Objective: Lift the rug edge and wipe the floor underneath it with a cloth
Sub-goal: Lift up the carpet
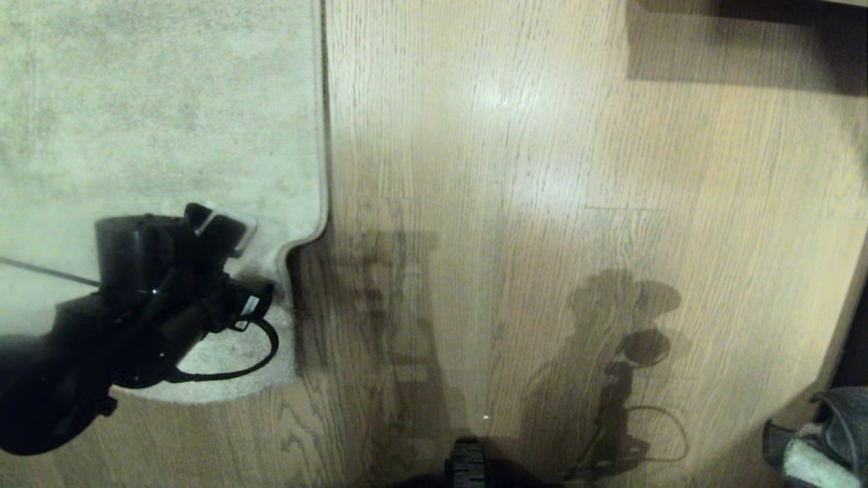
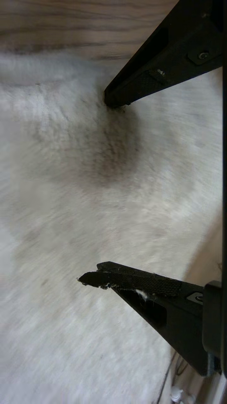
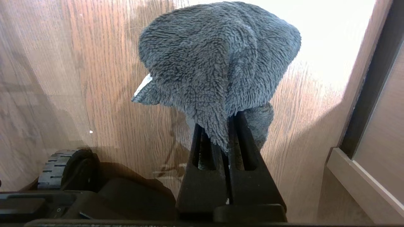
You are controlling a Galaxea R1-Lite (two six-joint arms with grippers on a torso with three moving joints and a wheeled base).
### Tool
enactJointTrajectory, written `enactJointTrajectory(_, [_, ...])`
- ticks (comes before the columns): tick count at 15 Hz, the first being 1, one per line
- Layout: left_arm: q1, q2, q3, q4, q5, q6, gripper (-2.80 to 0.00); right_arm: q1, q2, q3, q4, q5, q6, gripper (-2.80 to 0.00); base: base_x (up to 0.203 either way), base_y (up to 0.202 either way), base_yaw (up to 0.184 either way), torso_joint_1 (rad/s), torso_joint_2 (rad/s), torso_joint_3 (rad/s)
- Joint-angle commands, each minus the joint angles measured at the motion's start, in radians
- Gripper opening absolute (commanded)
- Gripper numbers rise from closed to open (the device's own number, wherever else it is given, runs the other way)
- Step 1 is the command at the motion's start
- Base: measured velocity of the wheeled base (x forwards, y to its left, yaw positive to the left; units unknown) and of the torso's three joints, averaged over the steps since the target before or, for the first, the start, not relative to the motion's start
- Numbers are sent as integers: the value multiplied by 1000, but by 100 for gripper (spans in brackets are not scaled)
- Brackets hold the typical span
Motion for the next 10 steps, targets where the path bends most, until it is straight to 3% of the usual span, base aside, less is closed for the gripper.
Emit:
enactJointTrajectory(1, [4,-29,-27,-4,2,2,0,0,1,0,-1,-1,0,-280,0,0,0,0,0,0])
enactJointTrajectory(7, [0,-8,-48,7,-2,1,0,0,1,0,-2,0,0,-280,0,0,0,0,0,0])
enactJointTrajectory(10, [-15,17,-67,7,-3,-30,0,0,0,0,-1,0,0,-280,0,0,0,0,0,0])
